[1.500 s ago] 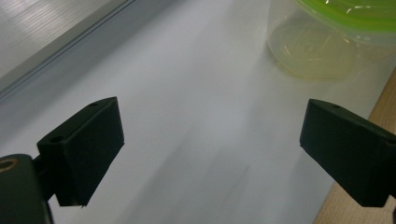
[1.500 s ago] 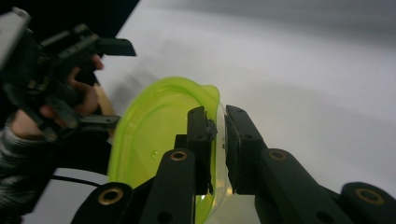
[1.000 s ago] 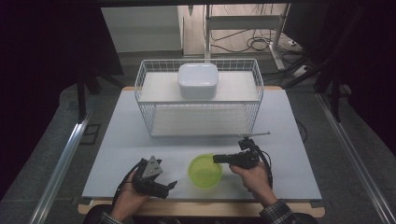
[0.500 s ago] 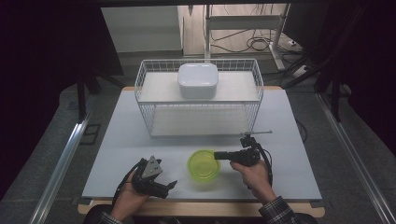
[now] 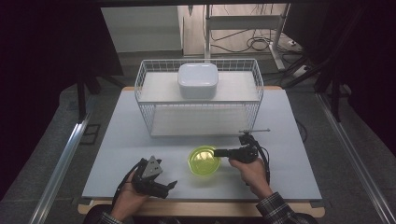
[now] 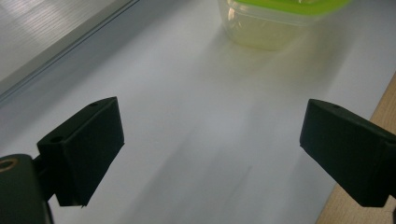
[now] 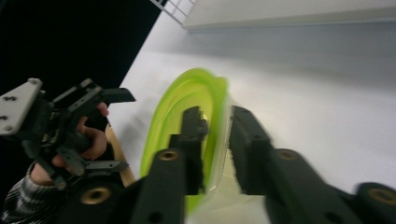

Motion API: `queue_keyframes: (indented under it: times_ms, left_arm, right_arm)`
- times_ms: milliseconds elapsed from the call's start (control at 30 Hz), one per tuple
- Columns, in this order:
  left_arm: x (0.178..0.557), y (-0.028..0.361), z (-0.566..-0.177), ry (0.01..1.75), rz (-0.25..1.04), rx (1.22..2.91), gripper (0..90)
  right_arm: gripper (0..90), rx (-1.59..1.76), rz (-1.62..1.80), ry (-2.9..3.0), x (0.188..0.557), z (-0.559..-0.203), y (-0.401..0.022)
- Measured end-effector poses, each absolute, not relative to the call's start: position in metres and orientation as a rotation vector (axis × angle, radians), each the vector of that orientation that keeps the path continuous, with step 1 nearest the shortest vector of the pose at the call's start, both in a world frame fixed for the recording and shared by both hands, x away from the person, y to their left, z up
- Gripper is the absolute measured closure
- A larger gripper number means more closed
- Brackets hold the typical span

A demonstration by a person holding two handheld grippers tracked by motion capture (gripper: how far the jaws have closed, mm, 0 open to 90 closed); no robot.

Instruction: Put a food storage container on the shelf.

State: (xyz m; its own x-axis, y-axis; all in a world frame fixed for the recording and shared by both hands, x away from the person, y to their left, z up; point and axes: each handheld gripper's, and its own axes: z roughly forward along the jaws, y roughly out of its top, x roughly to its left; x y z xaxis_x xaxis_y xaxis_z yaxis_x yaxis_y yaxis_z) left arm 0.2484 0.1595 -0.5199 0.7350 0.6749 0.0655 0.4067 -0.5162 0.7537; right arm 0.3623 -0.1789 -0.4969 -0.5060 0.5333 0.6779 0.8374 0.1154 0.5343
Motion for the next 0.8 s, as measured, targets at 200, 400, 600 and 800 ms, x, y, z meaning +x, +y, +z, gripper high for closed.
queue_keyframes:
  times_ms: [200,400,600,800]
  left_arm:
    - [0.248,0.159,-0.52,0.809,0.456,2.183,6.2]
    - [0.248,0.159,-0.52,0.81,0.454,2.181,6.2]
    - [0.248,0.159,-0.52,0.808,0.457,2.184,6.2]
    - [0.248,0.159,-0.52,0.81,0.459,2.181,6.2]
  right_arm:
    - [65.4,-1.396,-1.337,-2.059,0.364,-0.501,-0.183]
    - [65.2,-1.429,-1.306,-2.019,0.364,-0.506,-0.186]
    - [81.1,-1.412,-1.291,-1.984,0.368,-0.51,-0.186]
    - [82.1,-1.404,-1.319,-1.97,0.366,-0.505,-0.186]
